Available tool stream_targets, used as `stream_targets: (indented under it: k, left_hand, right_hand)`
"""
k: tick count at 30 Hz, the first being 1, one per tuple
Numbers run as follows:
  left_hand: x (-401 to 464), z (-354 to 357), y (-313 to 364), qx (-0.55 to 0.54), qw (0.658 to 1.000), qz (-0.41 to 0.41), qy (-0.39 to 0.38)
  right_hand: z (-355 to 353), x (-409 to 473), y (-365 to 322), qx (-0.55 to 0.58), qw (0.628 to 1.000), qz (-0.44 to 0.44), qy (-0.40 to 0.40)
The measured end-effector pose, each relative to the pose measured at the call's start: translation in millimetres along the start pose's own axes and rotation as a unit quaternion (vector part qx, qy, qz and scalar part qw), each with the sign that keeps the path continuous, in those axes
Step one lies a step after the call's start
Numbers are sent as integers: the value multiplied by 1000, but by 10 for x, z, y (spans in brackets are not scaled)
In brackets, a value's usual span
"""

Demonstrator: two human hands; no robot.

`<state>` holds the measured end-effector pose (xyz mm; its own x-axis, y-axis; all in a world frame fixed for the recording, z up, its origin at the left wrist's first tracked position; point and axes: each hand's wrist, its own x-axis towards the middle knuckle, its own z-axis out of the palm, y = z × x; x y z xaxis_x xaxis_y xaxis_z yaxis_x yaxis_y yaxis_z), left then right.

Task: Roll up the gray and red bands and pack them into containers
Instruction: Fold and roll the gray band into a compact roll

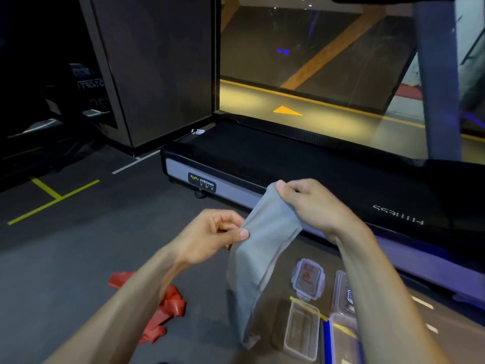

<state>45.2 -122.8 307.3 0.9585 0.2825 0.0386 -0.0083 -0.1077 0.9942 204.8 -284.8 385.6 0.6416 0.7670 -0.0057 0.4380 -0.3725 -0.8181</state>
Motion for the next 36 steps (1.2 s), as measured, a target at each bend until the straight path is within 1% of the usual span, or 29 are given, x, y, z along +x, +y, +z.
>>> stream_targets:
  k: [5, 9, 13, 16, 20, 23, 26, 31, 36]
  left_hand:
    - [3, -1, 3, 9, 1000, -9, -2]
    - [-18, -14, 9, 14, 1000, -8, -7]
    - [-13, -14, 18, 13, 1000, -11, -12]
    - [-10, -7, 21, 20, 1000, -11, -14]
    - [0, 6, 16, 28, 999, -10, -10]
    - [3, 7, 10, 31, 999, -11, -4]
    - [12, 10, -1, 34, 999, -12, -1]
    - [21, 29, 13, 24, 1000, -10, 2]
    - [35, 51, 16, 33, 999, -9, 1]
  right_hand:
    - [138, 28, 94, 62, 997, 50, -19]
    - [136, -14, 115, 66, 996, 42, -38]
    - [122, -17, 179, 80, 995, 45, -38]
    - [112, -19, 206, 78, 996, 31, -34]
    - [104, -35, 211, 57, 997, 17, -56]
    - [117, -36, 230, 63, 995, 10, -77]
    - [126, -36, 240, 78, 993, 11, -83]
    - [156, -29, 243, 102, 993, 30, -56]
    - [264, -44, 245, 91, 992, 45, -78]
